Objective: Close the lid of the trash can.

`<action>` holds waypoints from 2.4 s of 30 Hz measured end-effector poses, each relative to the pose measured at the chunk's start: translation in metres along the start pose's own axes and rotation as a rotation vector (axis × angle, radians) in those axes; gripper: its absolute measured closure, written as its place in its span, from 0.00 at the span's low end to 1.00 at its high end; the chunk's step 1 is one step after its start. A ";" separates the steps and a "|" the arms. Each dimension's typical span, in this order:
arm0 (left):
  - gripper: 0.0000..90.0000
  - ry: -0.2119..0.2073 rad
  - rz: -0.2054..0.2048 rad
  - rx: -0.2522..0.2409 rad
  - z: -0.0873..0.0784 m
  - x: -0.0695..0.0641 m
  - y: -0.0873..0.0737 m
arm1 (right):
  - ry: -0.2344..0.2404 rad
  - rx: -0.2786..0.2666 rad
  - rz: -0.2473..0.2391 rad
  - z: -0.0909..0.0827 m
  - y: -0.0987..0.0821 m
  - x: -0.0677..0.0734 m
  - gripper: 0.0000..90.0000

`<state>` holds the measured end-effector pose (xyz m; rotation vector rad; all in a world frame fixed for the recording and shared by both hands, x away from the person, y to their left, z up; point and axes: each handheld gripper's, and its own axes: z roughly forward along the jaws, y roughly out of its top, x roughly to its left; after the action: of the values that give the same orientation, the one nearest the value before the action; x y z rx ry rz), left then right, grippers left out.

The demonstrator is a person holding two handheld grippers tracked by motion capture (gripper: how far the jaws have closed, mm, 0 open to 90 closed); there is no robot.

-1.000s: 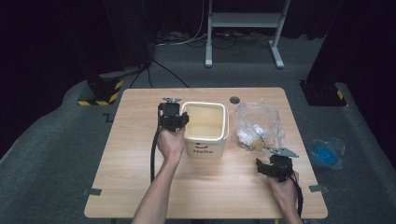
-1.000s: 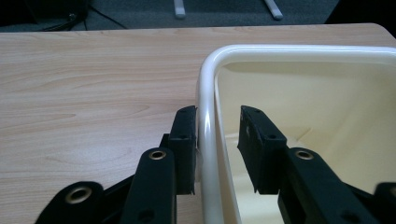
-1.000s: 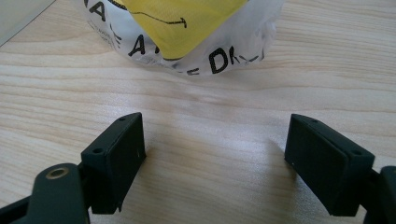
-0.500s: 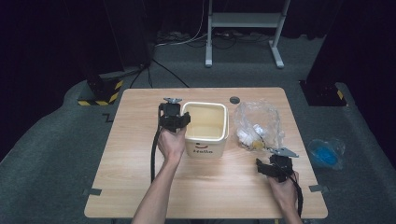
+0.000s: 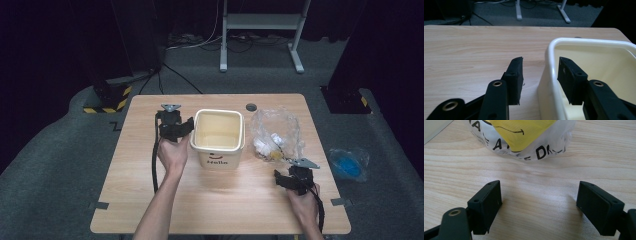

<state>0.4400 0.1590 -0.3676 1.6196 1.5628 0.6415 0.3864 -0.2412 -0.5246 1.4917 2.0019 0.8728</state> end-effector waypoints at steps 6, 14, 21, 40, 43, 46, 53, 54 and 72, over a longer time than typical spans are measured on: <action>0.61 0.040 -0.018 0.054 0.002 0.021 -0.019 | 0.000 0.000 -0.001 0.000 0.000 0.000 0.22; 0.61 0.052 -0.015 0.115 0.008 0.026 -0.047 | -0.001 0.001 -0.001 0.000 0.000 0.000 0.22; 0.61 0.021 -0.011 0.114 0.010 0.013 -0.050 | -0.001 0.001 -0.001 0.000 0.000 0.000 0.22; 0.56 0.013 0.009 0.098 0.012 0.002 -0.052 | 0.001 0.000 -0.001 0.000 0.000 0.000 0.22; 0.55 0.007 0.007 0.087 0.011 0.008 -0.055 | 0.001 0.000 -0.001 0.000 0.000 0.000 0.22; 0.54 -0.002 0.014 0.074 0.008 0.015 -0.057 | 0.001 0.000 -0.001 0.000 0.000 0.000 0.22; 0.52 -0.016 0.012 0.051 0.001 0.029 -0.063 | 0.001 0.000 -0.001 0.000 0.000 0.000 0.22; 0.52 -0.016 0.017 0.047 0.000 0.031 -0.064 | 0.001 0.000 -0.001 0.000 0.000 0.000 0.22; 0.46 -0.032 0.078 0.007 -0.013 0.052 -0.076 | 0.001 0.000 0.000 0.000 0.000 0.000 0.22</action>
<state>0.3906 0.2077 -0.4295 1.6942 1.4868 0.6495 0.3864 -0.2412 -0.5246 1.4910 2.0025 0.8740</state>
